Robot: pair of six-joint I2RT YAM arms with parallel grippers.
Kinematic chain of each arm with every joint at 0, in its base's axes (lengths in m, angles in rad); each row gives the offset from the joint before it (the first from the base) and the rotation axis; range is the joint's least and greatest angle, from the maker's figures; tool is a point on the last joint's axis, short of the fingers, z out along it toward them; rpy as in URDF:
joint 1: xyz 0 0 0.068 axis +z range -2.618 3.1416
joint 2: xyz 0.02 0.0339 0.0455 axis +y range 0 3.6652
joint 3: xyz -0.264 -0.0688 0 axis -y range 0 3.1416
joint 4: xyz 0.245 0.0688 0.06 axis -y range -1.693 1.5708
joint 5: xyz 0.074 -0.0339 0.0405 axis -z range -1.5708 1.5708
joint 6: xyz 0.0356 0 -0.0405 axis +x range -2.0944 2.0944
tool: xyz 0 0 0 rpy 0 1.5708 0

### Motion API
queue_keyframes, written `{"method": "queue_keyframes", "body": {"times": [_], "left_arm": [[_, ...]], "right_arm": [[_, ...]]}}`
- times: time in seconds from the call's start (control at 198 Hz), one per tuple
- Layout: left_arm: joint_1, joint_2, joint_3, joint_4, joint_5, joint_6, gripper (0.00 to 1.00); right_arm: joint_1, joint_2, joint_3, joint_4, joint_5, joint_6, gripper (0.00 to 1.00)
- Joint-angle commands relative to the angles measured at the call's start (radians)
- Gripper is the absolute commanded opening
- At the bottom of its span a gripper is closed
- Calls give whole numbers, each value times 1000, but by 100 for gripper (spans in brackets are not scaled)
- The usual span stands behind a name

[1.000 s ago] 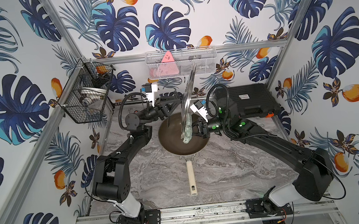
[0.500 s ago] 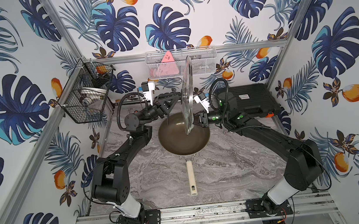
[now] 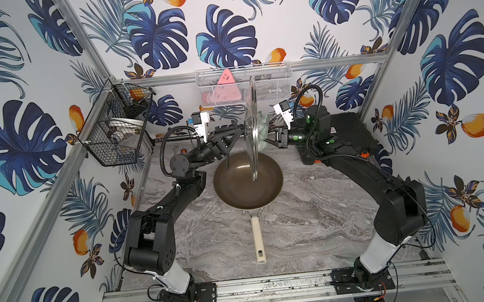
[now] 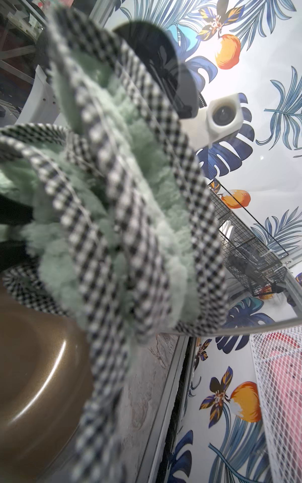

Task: Wipe the pot lid with a cloth
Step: Wipe the pot lid.

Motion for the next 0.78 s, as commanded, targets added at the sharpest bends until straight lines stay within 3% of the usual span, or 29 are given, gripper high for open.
{"method": "queue_keyframes", "body": {"times": [0.0,0.207,0.292,0.383,0.58,0.772], "left_arm": [[8,2,-7,47,-33,16,0],[9,-15,2,-206,18,162,0],[9,-47,17,-402,27,281,0],[8,-88,66,-720,20,479,0],[-15,-144,257,-1440,-107,940,0],[-76,-105,423,-1832,-304,1163,0]], "right_arm": [[-15,-28,4,-66,-2,-48,0],[-64,-109,-22,-208,23,-129,0],[-79,-142,-13,-306,48,-181,0],[-88,-173,13,-418,81,-237,0],[-88,-210,115,-690,175,-357,0],[-89,-235,216,-928,323,-443,0]]}}
